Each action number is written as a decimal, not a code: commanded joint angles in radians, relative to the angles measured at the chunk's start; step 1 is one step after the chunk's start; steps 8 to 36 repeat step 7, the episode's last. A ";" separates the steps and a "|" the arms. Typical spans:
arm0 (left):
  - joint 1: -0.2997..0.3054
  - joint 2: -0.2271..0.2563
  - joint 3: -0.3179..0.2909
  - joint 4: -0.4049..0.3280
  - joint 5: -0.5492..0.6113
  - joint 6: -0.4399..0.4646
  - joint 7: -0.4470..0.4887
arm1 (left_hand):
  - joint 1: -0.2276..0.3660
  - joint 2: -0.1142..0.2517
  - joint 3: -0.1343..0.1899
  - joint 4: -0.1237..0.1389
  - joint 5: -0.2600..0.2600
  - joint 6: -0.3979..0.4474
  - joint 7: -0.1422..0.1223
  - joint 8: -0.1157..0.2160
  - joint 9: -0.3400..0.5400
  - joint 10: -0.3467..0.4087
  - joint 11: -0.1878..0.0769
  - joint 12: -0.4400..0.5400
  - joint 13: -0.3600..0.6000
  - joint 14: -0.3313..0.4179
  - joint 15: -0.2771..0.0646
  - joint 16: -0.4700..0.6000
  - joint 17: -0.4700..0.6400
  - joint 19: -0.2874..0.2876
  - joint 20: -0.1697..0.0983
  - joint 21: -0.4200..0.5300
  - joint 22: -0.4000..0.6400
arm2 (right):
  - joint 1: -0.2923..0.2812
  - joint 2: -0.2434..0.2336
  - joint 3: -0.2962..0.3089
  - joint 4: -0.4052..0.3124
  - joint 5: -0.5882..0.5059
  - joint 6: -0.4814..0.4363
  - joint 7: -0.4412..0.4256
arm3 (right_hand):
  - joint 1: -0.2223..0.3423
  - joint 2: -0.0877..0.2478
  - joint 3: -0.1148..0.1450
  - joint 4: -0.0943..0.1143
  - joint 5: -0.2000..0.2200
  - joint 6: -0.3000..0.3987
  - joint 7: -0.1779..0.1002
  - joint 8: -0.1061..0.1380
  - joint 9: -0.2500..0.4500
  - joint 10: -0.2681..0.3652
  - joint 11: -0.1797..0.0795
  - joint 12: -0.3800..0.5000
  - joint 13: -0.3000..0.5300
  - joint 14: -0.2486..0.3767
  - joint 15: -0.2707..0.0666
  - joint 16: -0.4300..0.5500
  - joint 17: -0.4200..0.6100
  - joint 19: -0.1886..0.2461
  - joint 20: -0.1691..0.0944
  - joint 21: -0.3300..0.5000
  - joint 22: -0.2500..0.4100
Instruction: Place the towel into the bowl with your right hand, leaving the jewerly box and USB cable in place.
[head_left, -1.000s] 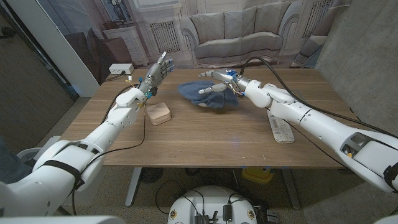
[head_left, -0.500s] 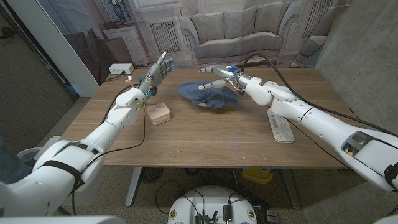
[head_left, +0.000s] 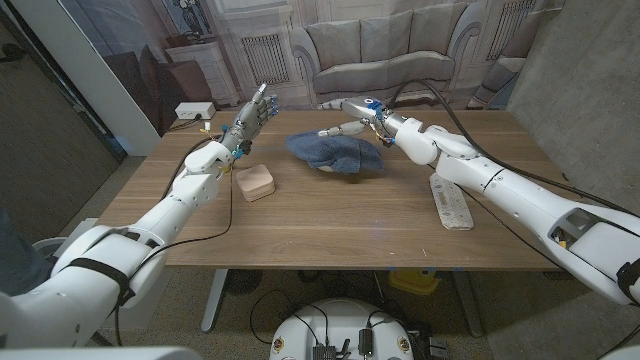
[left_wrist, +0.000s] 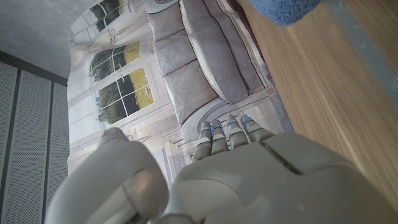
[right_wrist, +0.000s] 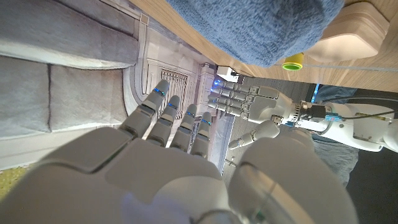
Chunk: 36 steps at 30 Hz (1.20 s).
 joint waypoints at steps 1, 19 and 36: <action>-0.003 0.003 -0.002 0.005 -0.003 -0.003 -0.010 | 0.004 0.004 -0.006 0.002 -0.003 0.005 0.003 0.000 0.003 0.005 0.005 0.002 0.001 0.001 0.001 0.008 0.002 0.001 0.003 0.009 0.005 | -0.011 -0.003 0.013 -0.029 0.000 -0.024 -0.004 | -0.001 0.009 -0.008 0.001 0.008 0.001 0.006 0.007 0.001 0.006 0.006 0.007 0.001 0.010 0.004 0.005 -0.001 0.009 -0.003 0.006 0.003; 0.006 0.015 0.000 -0.028 0.001 0.015 0.001 | 0.004 0.005 -0.007 0.002 -0.003 0.006 0.004 0.000 0.003 0.006 0.003 0.003 0.001 0.001 0.001 0.008 0.002 0.000 0.003 0.009 0.005 | -0.029 -0.013 0.020 -0.058 -0.010 -0.042 -0.011 | -0.001 0.016 -0.007 0.002 0.011 0.001 0.008 0.008 0.001 0.006 0.006 0.007 0.001 0.012 0.004 0.005 -0.001 0.010 -0.003 0.006 0.002; 0.006 0.015 0.000 -0.028 0.001 0.015 0.001 | 0.004 0.005 -0.007 0.002 -0.003 0.006 0.004 0.000 0.003 0.006 0.003 0.003 0.001 0.001 0.001 0.008 0.002 0.000 0.003 0.009 0.005 | -0.029 -0.013 0.020 -0.058 -0.010 -0.042 -0.011 | -0.001 0.016 -0.007 0.002 0.011 0.001 0.008 0.008 0.001 0.006 0.006 0.007 0.001 0.012 0.004 0.005 -0.001 0.010 -0.003 0.006 0.002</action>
